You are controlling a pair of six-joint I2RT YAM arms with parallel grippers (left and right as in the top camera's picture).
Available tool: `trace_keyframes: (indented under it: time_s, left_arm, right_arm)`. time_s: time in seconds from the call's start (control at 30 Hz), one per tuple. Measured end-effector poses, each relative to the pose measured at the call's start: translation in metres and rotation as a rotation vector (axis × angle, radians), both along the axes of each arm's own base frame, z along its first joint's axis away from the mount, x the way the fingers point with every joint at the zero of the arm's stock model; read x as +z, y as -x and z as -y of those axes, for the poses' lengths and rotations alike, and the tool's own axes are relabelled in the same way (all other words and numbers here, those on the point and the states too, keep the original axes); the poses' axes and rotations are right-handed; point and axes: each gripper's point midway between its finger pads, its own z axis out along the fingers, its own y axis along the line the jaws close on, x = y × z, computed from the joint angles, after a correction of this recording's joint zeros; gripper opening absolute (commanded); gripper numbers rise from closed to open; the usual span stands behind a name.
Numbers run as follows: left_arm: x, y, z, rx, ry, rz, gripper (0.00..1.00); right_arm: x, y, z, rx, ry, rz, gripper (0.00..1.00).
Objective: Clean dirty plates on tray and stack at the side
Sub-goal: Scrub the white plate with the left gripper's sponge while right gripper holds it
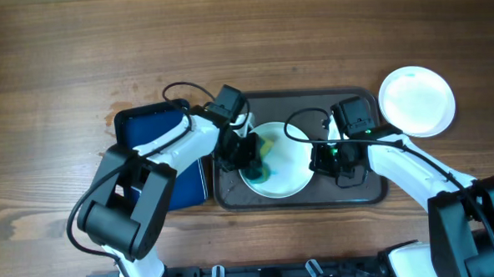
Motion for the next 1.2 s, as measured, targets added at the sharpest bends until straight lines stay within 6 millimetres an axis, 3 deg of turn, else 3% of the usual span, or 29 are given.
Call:
trace_keyframes:
  time_s: [0.23, 0.43, 0.57, 0.77, 0.87, 1.07, 1.2]
  left_arm:
    - [0.001, 0.012, 0.05, -0.024, 0.057, 0.034, 0.04]
    - [-0.003, 0.013, 0.07, 0.07, 0.097, -0.041, 0.04]
    - [-0.004, 0.01, 0.058, 0.125, 0.055, -0.097, 0.04]
    - [-0.007, -0.004, 0.008, 0.273, -0.044, -0.188, 0.04]
    - [-0.006, -0.007, -0.006, 0.303, -0.065, -0.209, 0.04]
    - [-0.005, -0.001, 0.0, 0.216, -0.043, -0.18, 0.04]
    - [-0.004, 0.011, 0.027, 0.108, 0.014, -0.148, 0.04]
  right_arm:
    - [-0.002, 0.003, 0.005, -0.005, 0.03, -0.012, 0.04]
    - [-0.003, 0.005, 0.007, -0.006, 0.042, -0.02, 0.04]
    - [-0.003, 0.005, 0.008, -0.006, 0.042, -0.023, 0.04]
    - [-0.003, 0.006, 0.008, -0.006, 0.042, -0.023, 0.04]
    - [-0.003, 0.006, 0.008, -0.006, 0.042, -0.023, 0.04]
    - [-0.003, 0.006, 0.008, -0.006, 0.042, -0.023, 0.04]
    - [-0.003, 0.006, 0.008, -0.006, 0.043, -0.027, 0.04]
